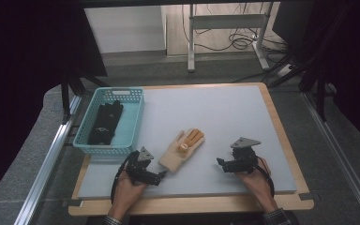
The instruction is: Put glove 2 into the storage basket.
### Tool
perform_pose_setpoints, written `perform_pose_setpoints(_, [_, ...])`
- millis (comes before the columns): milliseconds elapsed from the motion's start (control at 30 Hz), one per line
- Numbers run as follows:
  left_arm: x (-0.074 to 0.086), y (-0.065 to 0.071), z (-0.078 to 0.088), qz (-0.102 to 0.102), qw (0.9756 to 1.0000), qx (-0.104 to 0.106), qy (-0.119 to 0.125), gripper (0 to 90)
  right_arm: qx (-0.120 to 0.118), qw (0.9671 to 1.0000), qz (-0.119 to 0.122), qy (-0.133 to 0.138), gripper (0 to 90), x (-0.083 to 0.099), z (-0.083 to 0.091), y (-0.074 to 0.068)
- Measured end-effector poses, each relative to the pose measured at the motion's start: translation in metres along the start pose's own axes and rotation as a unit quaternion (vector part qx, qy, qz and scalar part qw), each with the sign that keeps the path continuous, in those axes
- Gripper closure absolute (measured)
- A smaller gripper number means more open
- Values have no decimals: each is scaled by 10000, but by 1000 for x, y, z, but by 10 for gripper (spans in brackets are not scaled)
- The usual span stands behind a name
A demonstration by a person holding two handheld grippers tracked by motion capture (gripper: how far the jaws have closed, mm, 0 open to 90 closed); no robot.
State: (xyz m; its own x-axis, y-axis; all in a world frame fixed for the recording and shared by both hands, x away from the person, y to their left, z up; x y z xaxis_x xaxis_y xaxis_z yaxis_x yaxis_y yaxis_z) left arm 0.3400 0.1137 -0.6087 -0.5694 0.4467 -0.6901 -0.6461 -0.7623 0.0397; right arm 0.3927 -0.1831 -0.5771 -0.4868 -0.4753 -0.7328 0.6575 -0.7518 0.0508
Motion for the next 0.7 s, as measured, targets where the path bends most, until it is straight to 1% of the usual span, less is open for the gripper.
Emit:
perform_pose_setpoints(67, [0, 0, 0, -16, 10000, -3, 0, 0, 58, 10000, -72, -34, 119, 7, 0, 6])
perform_pose_setpoints(167, [0, 0, 0, -18, 10000, -3, 8, 0, 110, 9998, -96, -143, 92, 14, -2, 10])
perform_pose_setpoints(233, [0, 0, 0, -18, 10000, -7, 10, 0, 115, 9998, -116, -127, 82, 14, -1, 11])
perform_pose_setpoints(267, [0, 0, 0, -11, 10000, -15, 11, 0, 147, 9997, -80, -160, 74, 15, -2, 12])
perform_pose_setpoints(367, [0, 0, 0, -3, 10000, -14, 11, 0, 123, 9997, -144, -176, 65, 15, -2, 12])
perform_pose_setpoints(700, [0, 0, 0, 24, 10000, 4, -21, 0, 150, 9997, -111, -154, 55, 16, -3, 12])
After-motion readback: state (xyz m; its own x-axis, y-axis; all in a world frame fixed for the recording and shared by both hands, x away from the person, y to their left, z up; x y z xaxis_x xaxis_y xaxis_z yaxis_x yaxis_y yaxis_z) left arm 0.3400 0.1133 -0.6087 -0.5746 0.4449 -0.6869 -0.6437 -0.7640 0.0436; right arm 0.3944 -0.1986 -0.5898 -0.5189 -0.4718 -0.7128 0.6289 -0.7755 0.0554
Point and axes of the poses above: each handheld gripper's, and its own axes: z roughly backward along the jaws, x roughly out of its underside, y roughly to its right, the point moved 8 cm from there along -z, roughly forward along the jaws
